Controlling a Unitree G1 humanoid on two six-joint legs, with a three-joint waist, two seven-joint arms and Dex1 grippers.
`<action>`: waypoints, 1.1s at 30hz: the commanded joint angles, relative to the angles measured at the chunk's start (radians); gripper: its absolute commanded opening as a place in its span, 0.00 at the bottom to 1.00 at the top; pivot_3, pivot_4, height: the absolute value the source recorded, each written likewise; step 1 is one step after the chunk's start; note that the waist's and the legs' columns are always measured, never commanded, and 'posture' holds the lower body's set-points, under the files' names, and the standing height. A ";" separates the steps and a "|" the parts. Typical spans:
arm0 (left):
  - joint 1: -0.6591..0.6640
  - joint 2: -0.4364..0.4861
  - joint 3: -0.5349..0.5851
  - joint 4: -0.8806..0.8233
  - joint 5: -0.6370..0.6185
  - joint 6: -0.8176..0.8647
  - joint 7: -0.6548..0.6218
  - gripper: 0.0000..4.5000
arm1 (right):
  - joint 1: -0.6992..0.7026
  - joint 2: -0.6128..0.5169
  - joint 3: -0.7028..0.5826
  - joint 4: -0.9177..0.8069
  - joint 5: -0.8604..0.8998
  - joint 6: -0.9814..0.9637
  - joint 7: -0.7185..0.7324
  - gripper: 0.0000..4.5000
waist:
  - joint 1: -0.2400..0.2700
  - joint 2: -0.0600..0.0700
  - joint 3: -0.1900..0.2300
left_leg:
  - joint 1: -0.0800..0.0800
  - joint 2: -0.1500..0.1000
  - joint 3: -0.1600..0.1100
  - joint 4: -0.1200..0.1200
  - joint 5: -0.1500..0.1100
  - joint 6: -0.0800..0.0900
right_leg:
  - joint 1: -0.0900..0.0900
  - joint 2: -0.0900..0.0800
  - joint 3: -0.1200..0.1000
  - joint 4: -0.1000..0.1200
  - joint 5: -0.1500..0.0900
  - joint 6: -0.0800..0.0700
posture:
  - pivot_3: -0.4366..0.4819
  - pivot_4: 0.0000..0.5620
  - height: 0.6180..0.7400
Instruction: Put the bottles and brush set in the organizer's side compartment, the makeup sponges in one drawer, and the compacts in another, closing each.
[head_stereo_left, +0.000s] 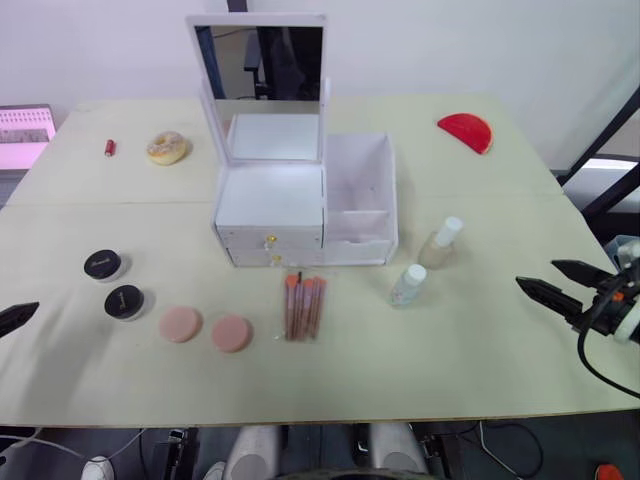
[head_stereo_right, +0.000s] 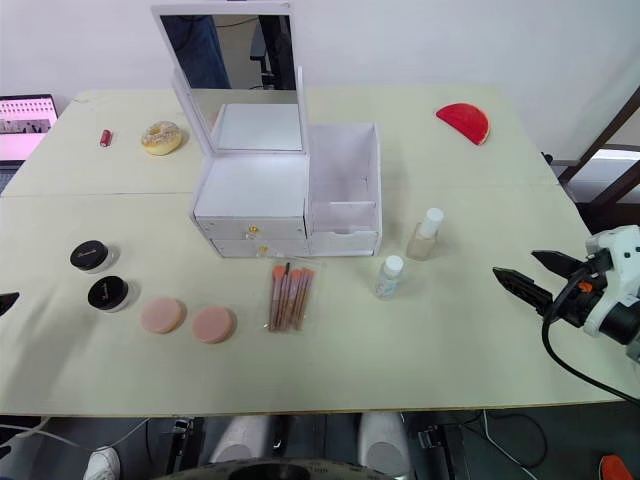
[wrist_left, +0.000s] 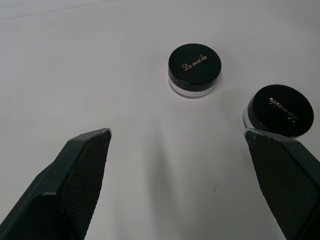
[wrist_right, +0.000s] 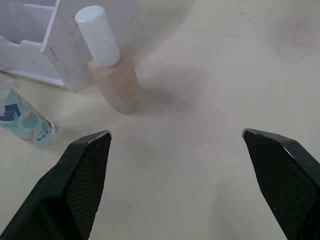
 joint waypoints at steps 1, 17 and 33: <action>0.004 0.011 0.043 -0.034 -0.009 -0.009 0.003 1.00 | -0.010 -0.013 -0.024 -0.012 0.018 0.003 -0.006 0.99 | 0.000 0.000 0.000 | 0.000 0.000 0.000 0.000 0.000 0.000 | 0.000 0.000 0.000 0.000 0.000 0.000 | 0.48 0.27 1.00; -0.002 0.007 0.047 -0.025 -0.006 -0.016 0.020 1.00 | -0.025 -0.012 -0.010 0.001 0.009 0.000 -0.021 0.99 | -0.001 0.000 0.000 | 0.000 0.000 0.000 0.000 0.000 0.000 | 0.000 0.000 0.000 0.000 0.000 0.000 | 0.48 0.27 1.00; -0.021 -0.050 -0.173 -0.598 -0.177 0.190 -0.015 1.00 | -0.118 -0.120 0.076 -0.009 -0.013 0.019 -0.003 0.99 | 0.006 0.000 0.000 | 0.000 0.000 0.001 0.000 0.000 0.000 | 0.000 0.000 0.001 0.000 0.001 0.002 | 0.48 0.27 1.00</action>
